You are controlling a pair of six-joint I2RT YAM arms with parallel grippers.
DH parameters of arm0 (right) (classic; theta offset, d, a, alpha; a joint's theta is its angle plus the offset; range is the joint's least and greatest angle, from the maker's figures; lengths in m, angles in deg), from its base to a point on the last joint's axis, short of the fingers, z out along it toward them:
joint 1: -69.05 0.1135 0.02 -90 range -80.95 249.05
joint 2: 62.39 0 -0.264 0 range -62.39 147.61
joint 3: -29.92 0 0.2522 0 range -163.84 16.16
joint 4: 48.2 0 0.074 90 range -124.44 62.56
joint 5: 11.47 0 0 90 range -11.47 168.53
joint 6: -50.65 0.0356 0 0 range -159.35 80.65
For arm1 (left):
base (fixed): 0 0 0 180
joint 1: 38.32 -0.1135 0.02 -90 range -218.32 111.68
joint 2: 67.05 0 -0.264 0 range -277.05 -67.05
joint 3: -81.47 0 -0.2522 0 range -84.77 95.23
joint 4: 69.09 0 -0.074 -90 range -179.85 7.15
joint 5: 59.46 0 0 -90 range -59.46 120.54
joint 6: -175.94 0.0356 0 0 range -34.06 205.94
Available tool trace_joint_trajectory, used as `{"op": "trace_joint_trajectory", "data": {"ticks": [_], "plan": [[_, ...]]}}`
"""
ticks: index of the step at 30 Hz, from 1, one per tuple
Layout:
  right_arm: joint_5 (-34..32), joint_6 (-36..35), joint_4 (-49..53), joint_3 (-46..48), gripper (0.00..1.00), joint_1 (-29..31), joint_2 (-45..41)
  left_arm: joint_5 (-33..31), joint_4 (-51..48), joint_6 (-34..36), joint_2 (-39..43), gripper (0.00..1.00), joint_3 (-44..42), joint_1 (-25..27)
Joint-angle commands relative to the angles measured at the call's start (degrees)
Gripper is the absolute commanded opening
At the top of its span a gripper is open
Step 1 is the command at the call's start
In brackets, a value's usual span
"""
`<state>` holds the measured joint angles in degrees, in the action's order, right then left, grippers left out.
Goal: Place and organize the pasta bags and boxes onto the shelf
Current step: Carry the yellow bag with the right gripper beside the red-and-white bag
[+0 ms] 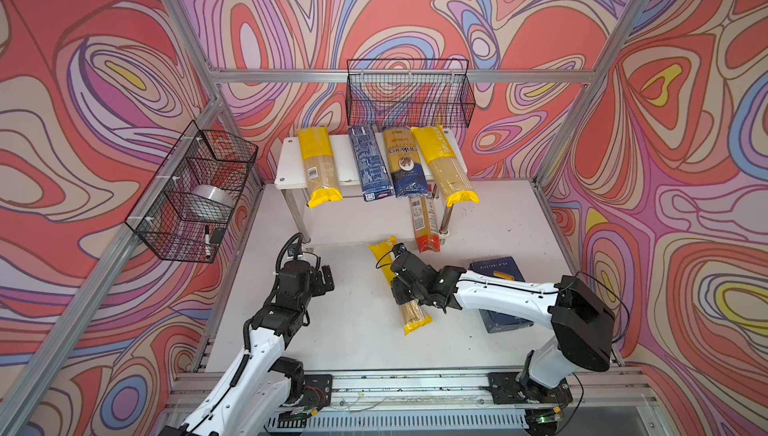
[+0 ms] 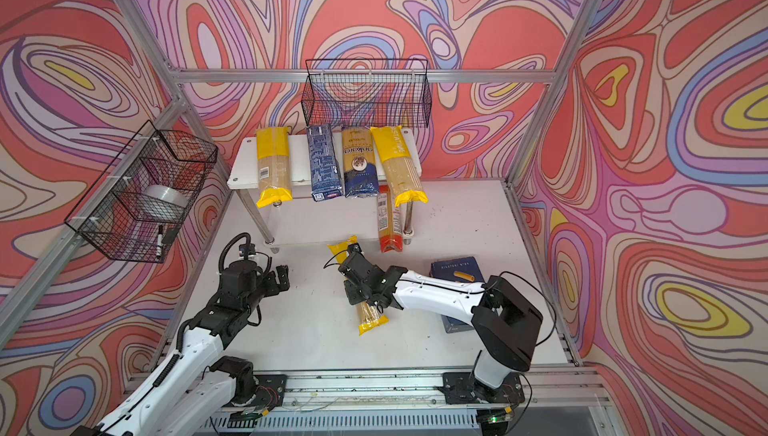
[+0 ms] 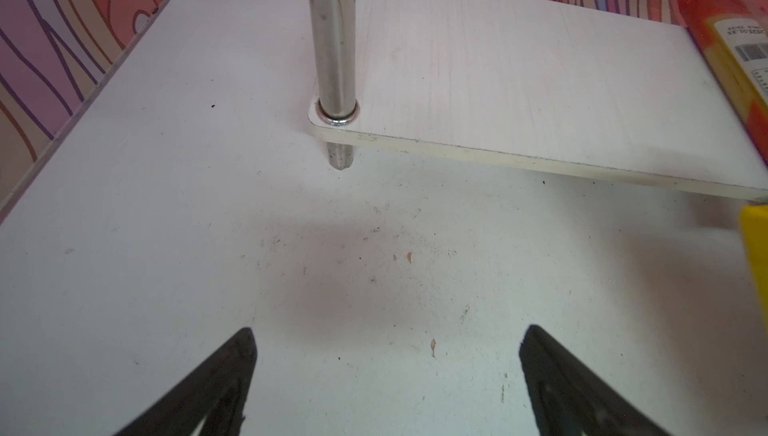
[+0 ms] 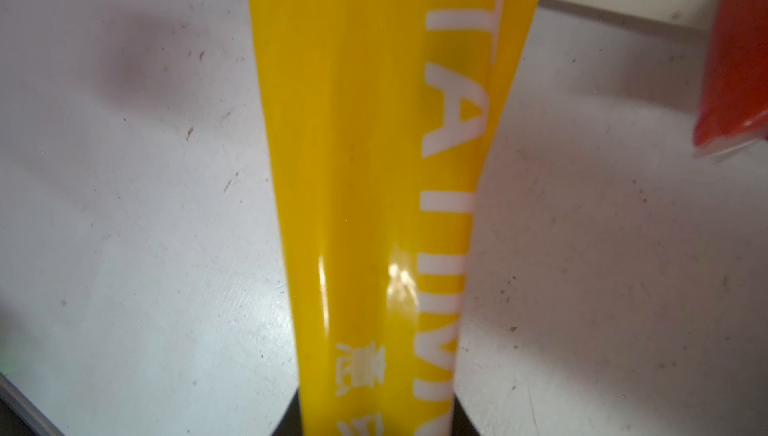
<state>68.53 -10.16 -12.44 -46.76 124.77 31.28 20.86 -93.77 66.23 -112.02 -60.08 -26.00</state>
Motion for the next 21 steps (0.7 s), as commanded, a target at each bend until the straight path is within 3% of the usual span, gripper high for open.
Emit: {"op": "trace_joint_trajectory", "data": {"ticks": [1,7,15,21], "plan": [[-0.62,-1.37,-4.86,-5.67,0.00,-2.18,-0.99,0.38,-0.33,0.19,0.85,1.00,-0.63,-0.37],[1.60,-1.50,-4.51,-12.39,0.00,-6.87,2.47,0.44,-0.33,0.30,0.92,1.00,-0.70,-0.36],[-3.01,-1.53,-1.55,-24.02,0.00,-8.26,11.00,0.35,-0.33,0.24,0.76,1.00,-0.67,-0.47],[-4.11,-0.12,-3.28,-26.60,0.00,-9.66,13.31,0.42,-0.33,0.19,0.85,1.00,-0.67,-0.45]]}}
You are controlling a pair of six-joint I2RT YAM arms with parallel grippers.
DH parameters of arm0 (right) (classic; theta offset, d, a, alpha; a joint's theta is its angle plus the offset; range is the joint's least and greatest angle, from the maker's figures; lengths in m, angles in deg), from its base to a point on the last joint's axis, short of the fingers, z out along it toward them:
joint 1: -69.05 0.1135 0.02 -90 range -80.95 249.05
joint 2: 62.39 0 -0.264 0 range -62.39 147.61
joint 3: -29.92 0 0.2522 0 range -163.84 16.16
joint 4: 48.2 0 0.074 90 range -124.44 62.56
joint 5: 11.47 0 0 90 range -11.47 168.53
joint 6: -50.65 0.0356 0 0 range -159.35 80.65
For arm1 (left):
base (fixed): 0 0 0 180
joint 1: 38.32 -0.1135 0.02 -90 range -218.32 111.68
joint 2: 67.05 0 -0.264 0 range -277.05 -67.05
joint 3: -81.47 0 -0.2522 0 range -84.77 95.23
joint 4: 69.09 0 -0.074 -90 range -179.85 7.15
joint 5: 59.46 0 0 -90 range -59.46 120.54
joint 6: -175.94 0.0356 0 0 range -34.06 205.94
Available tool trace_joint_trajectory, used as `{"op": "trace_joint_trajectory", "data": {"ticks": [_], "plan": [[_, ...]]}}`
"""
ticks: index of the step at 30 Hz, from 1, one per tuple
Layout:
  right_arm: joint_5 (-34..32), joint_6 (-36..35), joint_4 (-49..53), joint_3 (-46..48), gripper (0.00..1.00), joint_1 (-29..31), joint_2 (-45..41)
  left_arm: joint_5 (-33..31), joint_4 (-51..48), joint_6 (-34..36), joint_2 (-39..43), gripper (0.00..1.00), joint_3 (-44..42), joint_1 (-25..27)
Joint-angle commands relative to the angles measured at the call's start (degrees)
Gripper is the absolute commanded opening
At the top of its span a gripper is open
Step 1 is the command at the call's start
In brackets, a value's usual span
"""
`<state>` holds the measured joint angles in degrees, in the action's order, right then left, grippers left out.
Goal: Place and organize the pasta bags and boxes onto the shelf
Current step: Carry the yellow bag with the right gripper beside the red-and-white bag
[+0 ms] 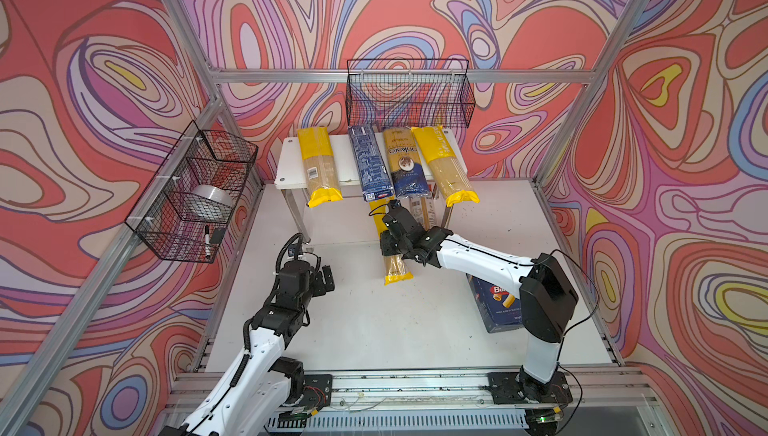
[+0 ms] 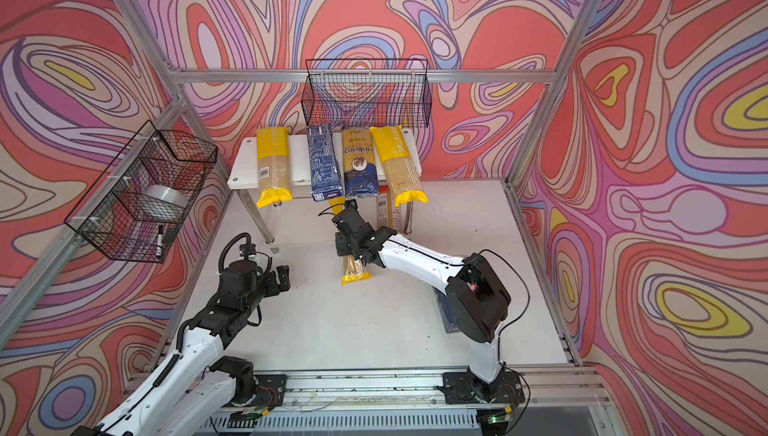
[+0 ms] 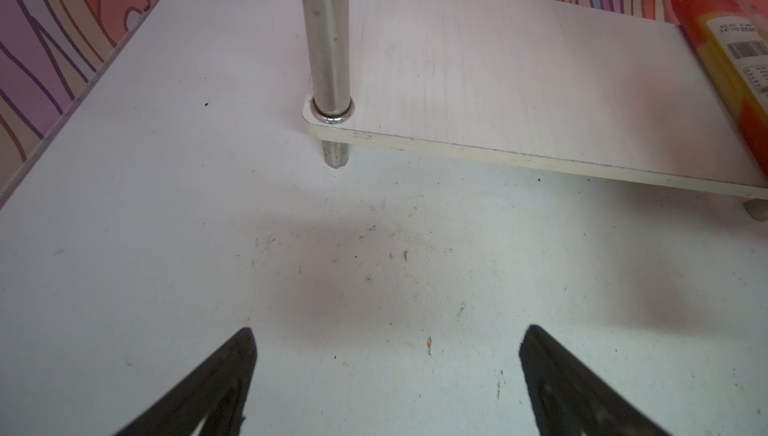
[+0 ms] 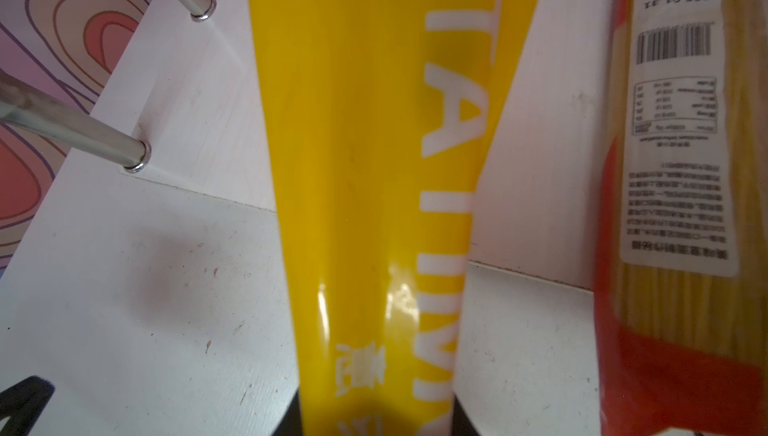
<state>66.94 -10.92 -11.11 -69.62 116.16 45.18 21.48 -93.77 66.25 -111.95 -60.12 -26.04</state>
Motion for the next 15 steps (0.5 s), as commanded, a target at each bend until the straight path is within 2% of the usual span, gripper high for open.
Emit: {"op": "trace_joint_trajectory", "data": {"ticks": [1,9,15], "plan": [[-2.52,0.61,-4.61,-4.33,0.00,-1.52,-0.26,-0.24,-0.33,0.10,0.70,1.00,-0.56,-0.44],[-2.82,-0.78,-3.30,-10.66,0.00,-5.56,4.18,0.82,0.02,0.72,-0.83,1.00,0.03,-0.50],[-3.28,-2.30,-4.96,-11.40,0.00,-7.72,4.75,0.54,0.00,0.61,-1.09,1.00,0.14,-0.50]]}}
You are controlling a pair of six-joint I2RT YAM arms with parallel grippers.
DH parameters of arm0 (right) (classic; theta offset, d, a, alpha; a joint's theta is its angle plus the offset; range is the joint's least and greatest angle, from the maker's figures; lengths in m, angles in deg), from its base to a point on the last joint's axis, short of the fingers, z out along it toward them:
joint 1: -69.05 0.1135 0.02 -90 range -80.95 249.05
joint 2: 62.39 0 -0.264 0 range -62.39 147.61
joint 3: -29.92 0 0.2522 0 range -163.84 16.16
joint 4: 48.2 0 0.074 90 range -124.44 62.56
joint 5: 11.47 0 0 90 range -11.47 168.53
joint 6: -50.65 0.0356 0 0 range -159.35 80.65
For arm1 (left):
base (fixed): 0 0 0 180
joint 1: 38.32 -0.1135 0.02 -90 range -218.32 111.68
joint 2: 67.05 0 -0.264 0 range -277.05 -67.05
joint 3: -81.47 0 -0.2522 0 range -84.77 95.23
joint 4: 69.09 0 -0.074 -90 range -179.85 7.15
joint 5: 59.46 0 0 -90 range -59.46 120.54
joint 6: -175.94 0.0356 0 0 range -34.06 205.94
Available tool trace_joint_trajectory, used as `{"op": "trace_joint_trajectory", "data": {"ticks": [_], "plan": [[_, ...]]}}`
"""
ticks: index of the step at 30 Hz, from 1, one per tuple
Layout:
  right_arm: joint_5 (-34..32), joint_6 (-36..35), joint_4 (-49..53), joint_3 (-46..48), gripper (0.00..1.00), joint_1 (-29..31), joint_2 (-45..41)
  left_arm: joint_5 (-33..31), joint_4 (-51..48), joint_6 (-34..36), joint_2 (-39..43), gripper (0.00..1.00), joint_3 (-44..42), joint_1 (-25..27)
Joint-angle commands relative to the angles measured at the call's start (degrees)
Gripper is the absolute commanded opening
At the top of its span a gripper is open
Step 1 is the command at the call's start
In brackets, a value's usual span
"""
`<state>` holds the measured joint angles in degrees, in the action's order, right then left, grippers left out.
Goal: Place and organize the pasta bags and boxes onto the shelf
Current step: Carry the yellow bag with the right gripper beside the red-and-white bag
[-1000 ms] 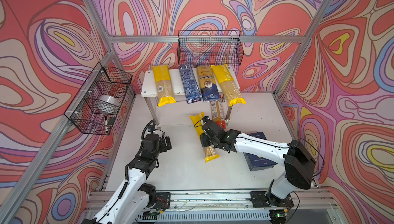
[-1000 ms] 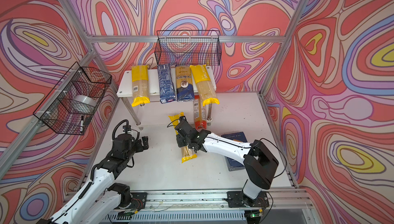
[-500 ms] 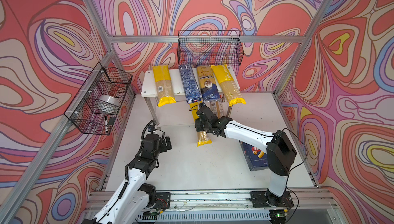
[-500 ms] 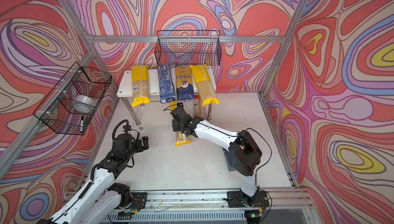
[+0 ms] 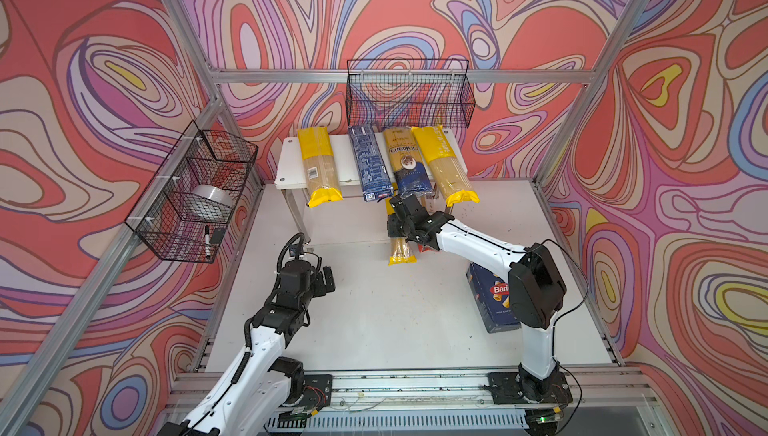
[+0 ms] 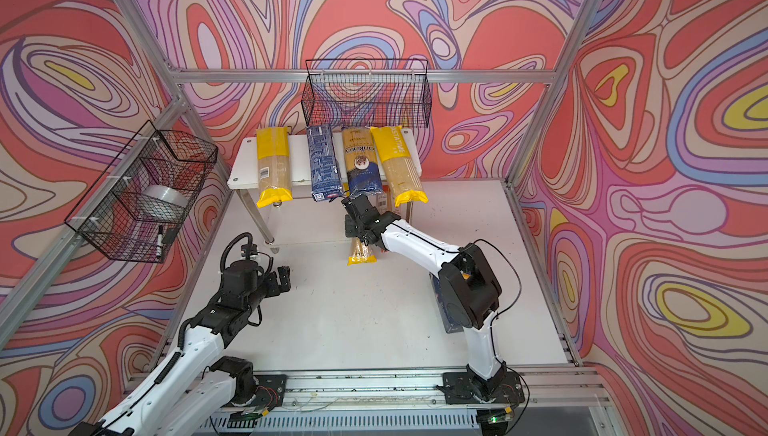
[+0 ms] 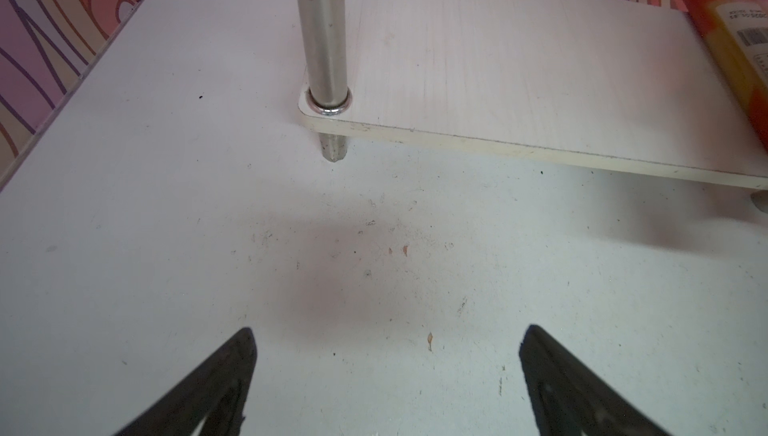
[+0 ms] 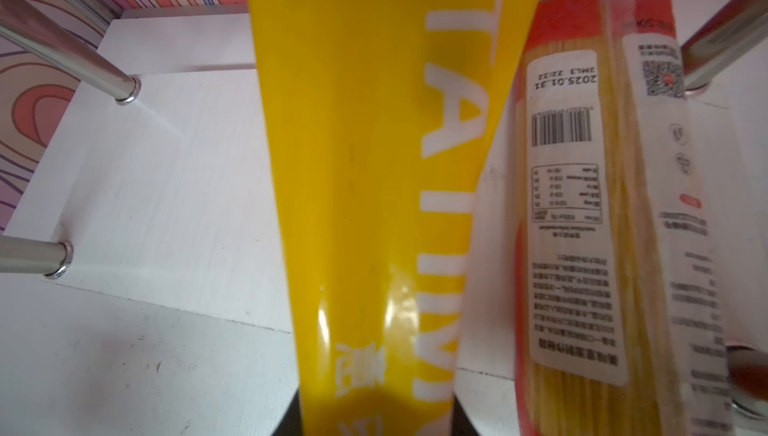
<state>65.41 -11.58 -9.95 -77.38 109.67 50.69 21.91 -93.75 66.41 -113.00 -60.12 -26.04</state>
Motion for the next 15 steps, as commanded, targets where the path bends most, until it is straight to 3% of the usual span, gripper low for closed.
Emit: {"op": "trace_joint_trajectory", "data": {"ticks": [1,15], "plan": [[-1.98,-2.13,-5.85,-4.23,0.00,-1.53,-0.52,0.10,-0.09,0.50,-0.10,1.00,0.12,-0.54],[-1.25,-1.86,-9.78,-0.47,0.00,-4.38,0.67,0.32,0.00,0.55,-0.18,1.00,0.19,-0.58]]}}
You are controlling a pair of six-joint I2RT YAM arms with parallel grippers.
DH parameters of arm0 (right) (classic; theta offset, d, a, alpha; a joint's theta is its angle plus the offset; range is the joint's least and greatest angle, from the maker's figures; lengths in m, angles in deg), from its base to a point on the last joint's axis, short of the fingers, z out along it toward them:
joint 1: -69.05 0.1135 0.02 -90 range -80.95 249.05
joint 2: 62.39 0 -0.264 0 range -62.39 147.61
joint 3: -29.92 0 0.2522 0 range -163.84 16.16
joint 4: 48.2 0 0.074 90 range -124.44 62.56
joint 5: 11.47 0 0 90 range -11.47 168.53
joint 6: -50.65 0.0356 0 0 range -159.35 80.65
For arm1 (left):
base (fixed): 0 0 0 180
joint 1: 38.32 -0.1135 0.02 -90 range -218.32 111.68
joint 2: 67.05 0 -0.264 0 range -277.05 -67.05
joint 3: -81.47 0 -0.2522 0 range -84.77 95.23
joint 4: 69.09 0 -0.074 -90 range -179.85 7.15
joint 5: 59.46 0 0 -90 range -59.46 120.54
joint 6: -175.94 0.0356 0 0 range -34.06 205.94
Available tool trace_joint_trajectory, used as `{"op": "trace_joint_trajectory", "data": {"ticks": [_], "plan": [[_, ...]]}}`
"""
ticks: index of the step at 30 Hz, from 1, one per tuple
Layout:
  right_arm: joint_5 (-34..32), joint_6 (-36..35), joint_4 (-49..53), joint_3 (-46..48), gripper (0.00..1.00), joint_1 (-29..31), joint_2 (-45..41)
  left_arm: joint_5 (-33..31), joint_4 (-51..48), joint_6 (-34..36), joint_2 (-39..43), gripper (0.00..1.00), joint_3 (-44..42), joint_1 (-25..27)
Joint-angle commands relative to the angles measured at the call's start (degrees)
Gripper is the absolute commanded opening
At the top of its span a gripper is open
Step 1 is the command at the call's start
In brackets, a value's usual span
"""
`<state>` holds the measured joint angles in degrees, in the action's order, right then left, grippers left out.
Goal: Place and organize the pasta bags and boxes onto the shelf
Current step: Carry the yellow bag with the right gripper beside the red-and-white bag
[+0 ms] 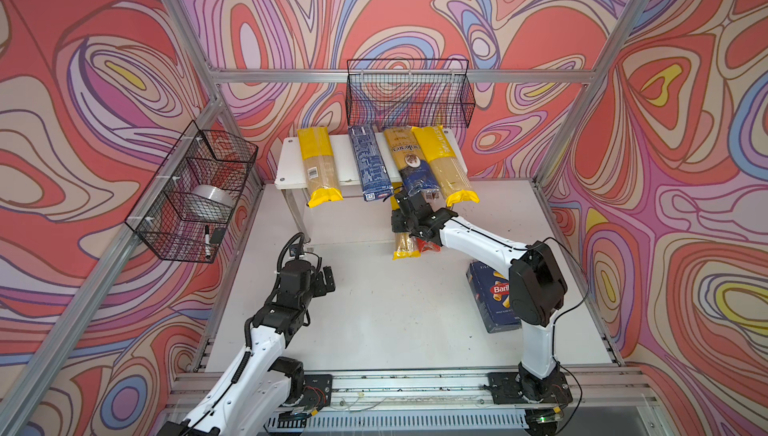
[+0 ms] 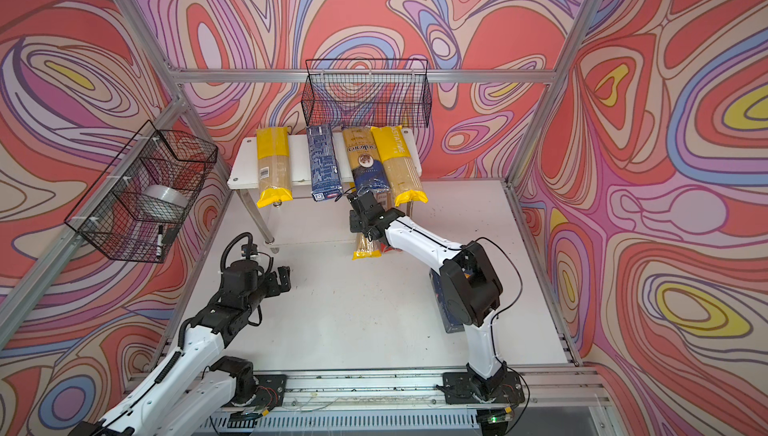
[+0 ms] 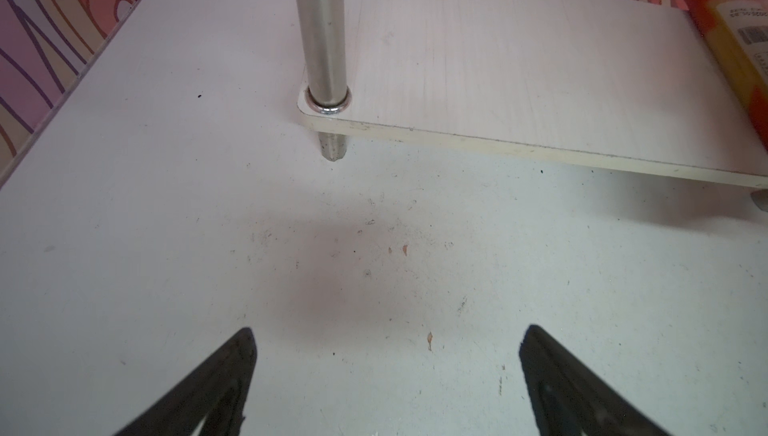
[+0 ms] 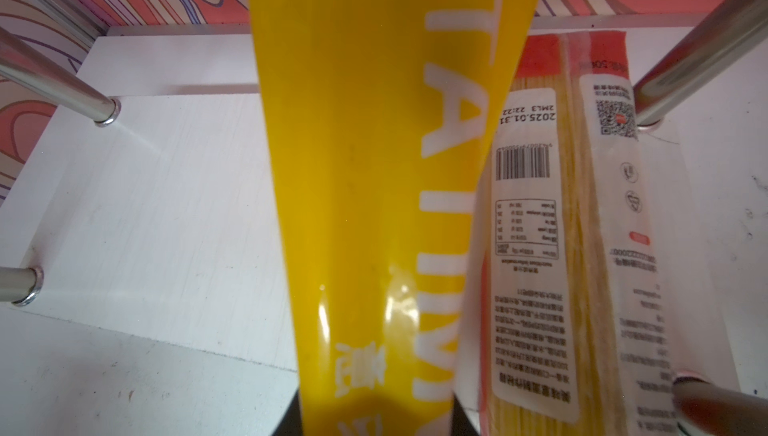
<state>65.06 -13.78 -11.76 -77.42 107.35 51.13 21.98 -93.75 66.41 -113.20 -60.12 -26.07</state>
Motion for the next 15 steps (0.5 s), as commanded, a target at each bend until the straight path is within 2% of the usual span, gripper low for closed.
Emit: {"op": "trace_joint_trajectory", "data": {"ticks": [1,12,15], "plan": [[-0.59,0.72,-8.06,-0.46,0.00,-2.25,0.56,0.21,0.00,0.55,0.05,1.00,0.14,-0.56],[-1.27,1.03,-9.84,-2.18,0.00,-2.70,3.30,0.28,-0.18,0.46,0.36,1.00,0.04,-0.56],[-1.16,1.68,-10.75,-2.62,0.04,-2.88,4.47,0.21,-0.18,0.46,0.36,1.00,0.05,-0.56]]}}
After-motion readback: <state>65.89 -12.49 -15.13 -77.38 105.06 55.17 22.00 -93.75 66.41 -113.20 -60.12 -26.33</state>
